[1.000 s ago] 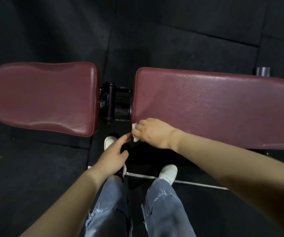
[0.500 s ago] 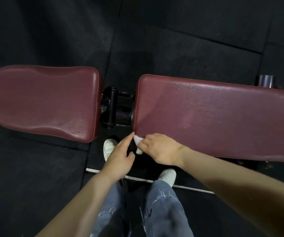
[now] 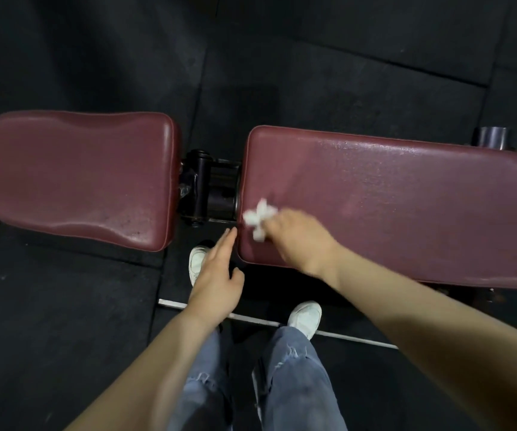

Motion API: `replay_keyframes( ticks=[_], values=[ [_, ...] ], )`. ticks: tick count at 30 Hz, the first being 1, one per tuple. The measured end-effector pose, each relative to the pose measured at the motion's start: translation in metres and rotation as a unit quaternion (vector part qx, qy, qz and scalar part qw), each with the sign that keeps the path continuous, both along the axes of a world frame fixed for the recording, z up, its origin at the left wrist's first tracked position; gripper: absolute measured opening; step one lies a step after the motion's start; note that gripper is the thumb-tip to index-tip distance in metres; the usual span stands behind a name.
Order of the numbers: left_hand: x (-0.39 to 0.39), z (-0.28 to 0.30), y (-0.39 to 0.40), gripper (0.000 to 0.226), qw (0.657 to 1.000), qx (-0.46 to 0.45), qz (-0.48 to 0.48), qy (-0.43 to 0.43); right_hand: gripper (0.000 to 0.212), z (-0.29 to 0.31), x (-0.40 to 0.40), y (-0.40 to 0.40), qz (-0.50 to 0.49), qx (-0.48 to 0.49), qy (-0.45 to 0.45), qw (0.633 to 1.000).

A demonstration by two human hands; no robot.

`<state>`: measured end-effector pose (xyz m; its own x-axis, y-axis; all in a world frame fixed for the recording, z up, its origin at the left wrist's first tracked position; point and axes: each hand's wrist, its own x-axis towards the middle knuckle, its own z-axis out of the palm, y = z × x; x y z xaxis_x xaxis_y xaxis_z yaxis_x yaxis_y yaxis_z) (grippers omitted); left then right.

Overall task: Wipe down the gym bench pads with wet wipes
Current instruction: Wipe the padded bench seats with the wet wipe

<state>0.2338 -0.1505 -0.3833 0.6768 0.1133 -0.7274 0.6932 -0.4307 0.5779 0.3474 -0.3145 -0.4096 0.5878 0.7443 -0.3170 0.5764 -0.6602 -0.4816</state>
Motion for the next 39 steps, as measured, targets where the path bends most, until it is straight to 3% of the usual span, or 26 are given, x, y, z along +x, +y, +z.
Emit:
replay_keyframes(
  ticks=[2, 4, 6, 8, 10, 12, 14, 16, 18, 20, 21, 24, 26, 28, 30, 32, 35, 37, 39],
  values=[
    [0.003, 0.000, -0.006, 0.077, 1.000, 0.009, -0.004, -0.025, 0.022, 0.009, -0.023, -0.026, 0.160, 0.018, 0.052, 0.986],
    [0.003, -0.002, -0.013, 0.077, 0.999, 0.013, -0.024, -0.039, 0.031, 0.008, 0.000, -0.028, 0.243, 0.002, 0.063, 0.968],
    [0.001, -0.003, -0.019, 0.079, 0.999, 0.011, -0.035, -0.037, 0.033, 0.006, 0.045, -0.013, 0.163, -0.013, 0.026, 0.986],
    [0.000, -0.004, -0.024, 0.080, 0.998, 0.016, -0.040, -0.038, 0.020, 0.000, 0.097, -0.002, -0.003, -0.030, -0.036, 0.999],
    [0.000, -0.003, -0.026, 0.080, 0.998, 0.033, -0.050, -0.037, 0.021, -0.004, 0.121, 0.004, -0.154, -0.068, -0.081, 0.982],
    [0.003, -0.002, -0.026, 0.078, 0.995, 0.056, -0.067, -0.040, 0.022, -0.006, 0.105, 0.006, -0.208, -0.067, -0.074, 0.973],
    [0.006, 0.000, -0.022, 0.079, 0.990, 0.075, -0.103, -0.064, 0.024, -0.006, 0.061, -0.007, -0.128, -0.063, -0.038, 0.989],
    [0.010, 0.001, -0.019, 0.080, 0.976, 0.100, -0.167, -0.101, 0.024, 0.006, 0.008, -0.034, 0.025, -0.043, 0.039, 0.998],
    [0.014, -0.001, -0.018, 0.080, 0.961, 0.122, -0.214, -0.124, 0.019, 0.016, -0.013, -0.057, 0.178, -0.034, 0.077, 0.980],
    [0.014, -0.006, -0.020, 0.080, 0.951, 0.137, -0.247, -0.129, 0.016, 0.017, 0.016, -0.063, 0.237, -0.048, 0.089, 0.966],
    [0.013, -0.008, -0.022, 0.081, 0.947, 0.143, -0.259, -0.129, 0.018, 0.017, 0.040, -0.058, 0.211, -0.050, 0.086, 0.972],
    [0.010, -0.012, -0.029, 0.081, 0.945, 0.157, -0.261, -0.119, 0.020, 0.007, 0.111, -0.053, -0.001, -0.020, -0.016, 1.000],
    [0.011, -0.011, -0.034, 0.080, 0.945, 0.165, -0.259, -0.112, 0.017, 0.000, 0.125, -0.053, -0.156, -0.037, -0.096, 0.982],
    [0.013, -0.008, -0.038, 0.080, 0.942, 0.174, -0.266, -0.106, 0.021, -0.004, 0.096, -0.053, -0.227, -0.054, -0.075, 0.969],
    [0.016, -0.004, -0.042, 0.079, 0.942, 0.183, -0.264, -0.101, 0.024, 0.001, 0.042, -0.064, -0.147, -0.047, -0.014, 0.988],
    [0.021, 0.000, -0.046, 0.079, 0.937, 0.187, -0.272, -0.114, 0.024, 0.013, -0.015, -0.090, -0.002, -0.012, 0.041, 0.999],
    [0.032, -0.003, -0.054, 0.078, 0.921, 0.192, -0.305, -0.147, 0.025, 0.014, -0.009, -0.123, 0.149, 0.001, 0.062, 0.987],
    [0.041, -0.008, -0.059, 0.080, 0.911, 0.199, -0.324, -0.158, 0.018, 0.011, 0.041, -0.120, 0.110, 0.002, 0.040, 0.993],
    [0.048, -0.012, -0.063, 0.081, 0.904, 0.210, -0.334, -0.163, 0.023, 0.007, 0.097, -0.109, -0.019, -0.002, -0.026, 0.999]
  ],
)
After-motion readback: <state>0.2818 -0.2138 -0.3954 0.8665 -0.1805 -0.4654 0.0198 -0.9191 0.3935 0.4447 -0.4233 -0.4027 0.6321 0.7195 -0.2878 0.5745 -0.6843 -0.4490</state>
